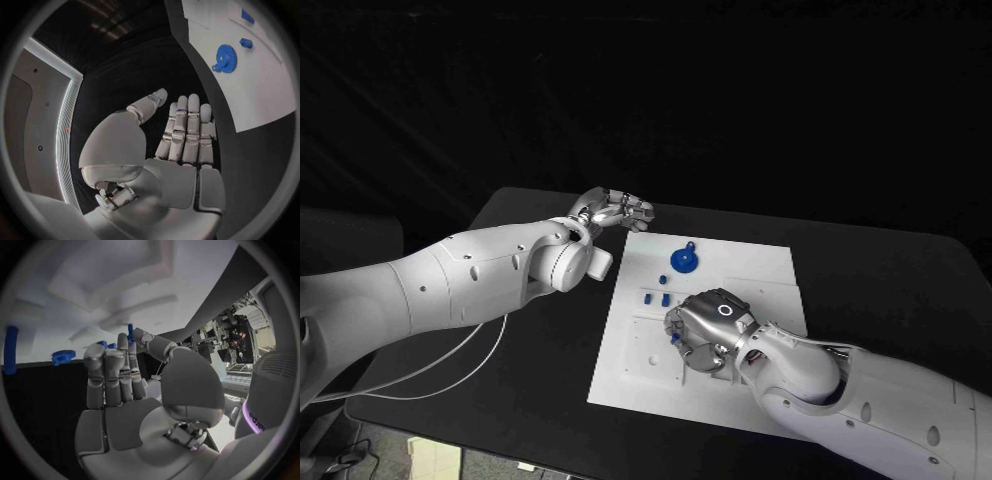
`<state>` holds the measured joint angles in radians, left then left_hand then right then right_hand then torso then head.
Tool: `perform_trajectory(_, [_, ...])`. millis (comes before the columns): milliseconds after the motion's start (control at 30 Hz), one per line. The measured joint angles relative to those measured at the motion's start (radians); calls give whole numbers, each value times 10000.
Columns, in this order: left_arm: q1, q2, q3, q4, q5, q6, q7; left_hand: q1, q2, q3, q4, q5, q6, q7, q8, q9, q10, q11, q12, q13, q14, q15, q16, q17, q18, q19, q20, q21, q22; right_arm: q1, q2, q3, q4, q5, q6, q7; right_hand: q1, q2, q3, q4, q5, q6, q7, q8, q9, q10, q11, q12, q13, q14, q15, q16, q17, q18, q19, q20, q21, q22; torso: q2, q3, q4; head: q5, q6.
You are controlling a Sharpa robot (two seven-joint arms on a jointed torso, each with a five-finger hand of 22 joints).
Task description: Assemble the parts on the task board
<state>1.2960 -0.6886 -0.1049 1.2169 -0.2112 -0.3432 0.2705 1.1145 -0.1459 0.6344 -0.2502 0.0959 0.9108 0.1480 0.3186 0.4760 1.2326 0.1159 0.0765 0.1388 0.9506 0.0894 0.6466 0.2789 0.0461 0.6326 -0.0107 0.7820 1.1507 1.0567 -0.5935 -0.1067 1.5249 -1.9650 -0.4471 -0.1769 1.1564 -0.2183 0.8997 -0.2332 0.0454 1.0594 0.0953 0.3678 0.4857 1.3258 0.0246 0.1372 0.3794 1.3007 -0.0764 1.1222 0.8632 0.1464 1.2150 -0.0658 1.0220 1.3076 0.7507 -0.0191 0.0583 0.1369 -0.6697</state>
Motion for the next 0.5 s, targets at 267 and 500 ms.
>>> perform_trajectory(267, [0, -4, 0, 0, 2, 0, 0, 0, 0, 0, 0, 0, 0, 0, 0, 0, 0, 0, 0, 0, 0, 0, 0, 9, -2, 0, 0, 0, -1, 4, 0, 4, -13, -55, 70, -9, -3, -3, 0, 0, -1, -1, 0, -1, 3, 0, 0, -21, -1, 9, 9, 0, 0, 0, 21, -20, 0, -1, -2, 0, -5, 13, -29])
perform_trajectory(500, [0, -3, 0, -9, 4, 1, 0, 0, 0, 0, 0, 0, 0, 0, 0, 0, 0, 0, 0, 1, 0, 0, 0, 17, -2, 0, 0, 0, 3, 4, -11, 4, 6, -72, 158, -9, -4, -4, -1, 0, -3, -2, 0, -2, -2, -2, 0, -26, -3, -20, -20, 0, 0, -1, 33, -6, 0, -1, -6, 5, -10, 21, -51])
